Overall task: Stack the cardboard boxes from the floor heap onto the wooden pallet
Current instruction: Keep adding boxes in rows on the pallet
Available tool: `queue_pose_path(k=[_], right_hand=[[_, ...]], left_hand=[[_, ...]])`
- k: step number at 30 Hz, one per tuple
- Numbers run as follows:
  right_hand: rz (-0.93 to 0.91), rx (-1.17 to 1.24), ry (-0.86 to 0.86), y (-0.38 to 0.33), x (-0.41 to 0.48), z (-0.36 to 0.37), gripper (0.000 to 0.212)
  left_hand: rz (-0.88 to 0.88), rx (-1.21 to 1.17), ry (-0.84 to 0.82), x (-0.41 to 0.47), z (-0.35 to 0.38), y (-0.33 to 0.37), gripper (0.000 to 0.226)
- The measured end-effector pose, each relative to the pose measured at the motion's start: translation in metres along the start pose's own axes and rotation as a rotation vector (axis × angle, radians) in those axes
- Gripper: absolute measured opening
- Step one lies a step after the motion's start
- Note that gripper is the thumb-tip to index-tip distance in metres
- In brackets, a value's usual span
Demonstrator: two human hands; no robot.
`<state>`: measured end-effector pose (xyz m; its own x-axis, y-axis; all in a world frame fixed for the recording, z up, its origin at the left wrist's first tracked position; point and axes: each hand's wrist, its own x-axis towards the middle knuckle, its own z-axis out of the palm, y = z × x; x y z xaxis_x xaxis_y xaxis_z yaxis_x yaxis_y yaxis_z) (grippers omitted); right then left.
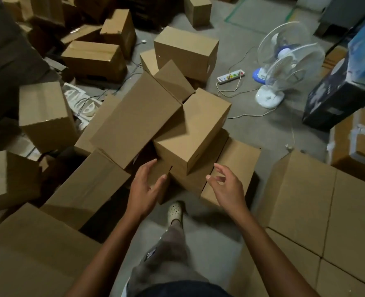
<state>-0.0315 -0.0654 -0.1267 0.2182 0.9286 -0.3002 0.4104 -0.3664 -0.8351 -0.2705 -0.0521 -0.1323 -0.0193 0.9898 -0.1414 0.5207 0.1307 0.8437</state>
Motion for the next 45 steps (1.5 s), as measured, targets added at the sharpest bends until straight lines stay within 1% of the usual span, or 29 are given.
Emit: queue_pose_path(k=[3,6,8,10,13,17,19,21,24,26,28,32,34,35,36,37,38,40,41,43,45], right_hand=[[0.101,-0.007,-0.012,-0.009,0.062,0.017,0.049],[0.199,0.002,-0.017,-0.013,0.122,0.034,0.048],[0.260,0.021,-0.009,-0.010,0.161,0.046,0.047],[0.318,0.029,-0.002,-0.001,0.198,0.058,0.047],[0.396,0.017,-0.018,0.025,0.246,0.079,0.046],[0.482,0.012,-0.071,0.075,0.304,0.117,0.050],[0.525,0.021,-0.108,0.098,0.325,0.139,0.055],[0.563,0.048,-0.134,0.119,0.341,0.161,0.061],[0.624,0.099,-0.122,0.145,0.356,0.185,0.064],[0.657,0.091,-0.091,0.164,0.360,0.191,0.060],[0.668,0.054,-0.073,0.184,0.357,0.187,0.054],[0.644,-0.003,-0.129,0.211,0.345,0.159,0.051],[0.641,0.013,-0.119,0.219,0.341,0.147,0.050],[0.648,0.034,-0.104,0.222,0.339,0.142,0.051],[0.658,0.064,-0.084,0.223,0.337,0.138,0.049],[0.673,0.105,-0.060,0.225,0.335,0.136,0.047],[0.696,0.155,-0.035,0.226,0.333,0.134,0.044],[0.768,0.271,-0.001,0.226,0.331,0.130,0.041],[0.813,0.332,0.012,0.225,0.330,0.128,0.042],[0.910,0.438,0.043,0.220,0.331,0.124,0.046],[0.960,0.482,0.092,0.215,0.332,0.117,0.053]], left_hand=[[-0.122,-0.068,-0.054,0.076,0.009,-0.026,0.052],[-0.247,-0.163,-0.055,0.144,0.014,-0.047,0.048],[-0.263,-0.189,-0.055,0.189,0.019,-0.059,0.056],[-0.256,-0.156,-0.107,0.232,0.028,-0.069,0.058],[-0.185,0.012,-0.237,0.289,0.054,-0.086,0.058],[0.002,0.419,-0.420,0.353,0.109,-0.134,0.055],[0.025,0.617,-0.468,0.375,0.136,-0.162,0.062],[-0.014,0.783,-0.486,0.386,0.159,-0.189,0.070],[-0.072,0.883,-0.480,0.380,0.189,-0.217,0.074],[-0.033,0.918,-0.446,0.369,0.200,-0.225,0.073],[0.068,0.936,-0.417,0.359,0.205,-0.228,0.069],[0.228,0.833,-0.402,0.353,0.201,-0.224,0.055],[0.294,0.799,-0.396,0.350,0.202,-0.220,0.048],[0.299,0.796,-0.374,0.350,0.203,-0.218,0.045],[0.269,0.788,-0.321,0.350,0.205,-0.218,0.043],[0.181,0.752,-0.250,0.349,0.208,-0.220,0.045],[0.052,0.677,-0.175,0.348,0.210,-0.219,0.051],[-0.199,0.420,-0.111,0.346,0.215,-0.214,0.067],[-0.277,0.291,-0.110,0.344,0.217,-0.210,0.068],[-0.349,0.133,-0.114,0.340,0.218,-0.196,0.059],[-0.364,0.089,-0.132,0.339,0.214,-0.188,0.051]])
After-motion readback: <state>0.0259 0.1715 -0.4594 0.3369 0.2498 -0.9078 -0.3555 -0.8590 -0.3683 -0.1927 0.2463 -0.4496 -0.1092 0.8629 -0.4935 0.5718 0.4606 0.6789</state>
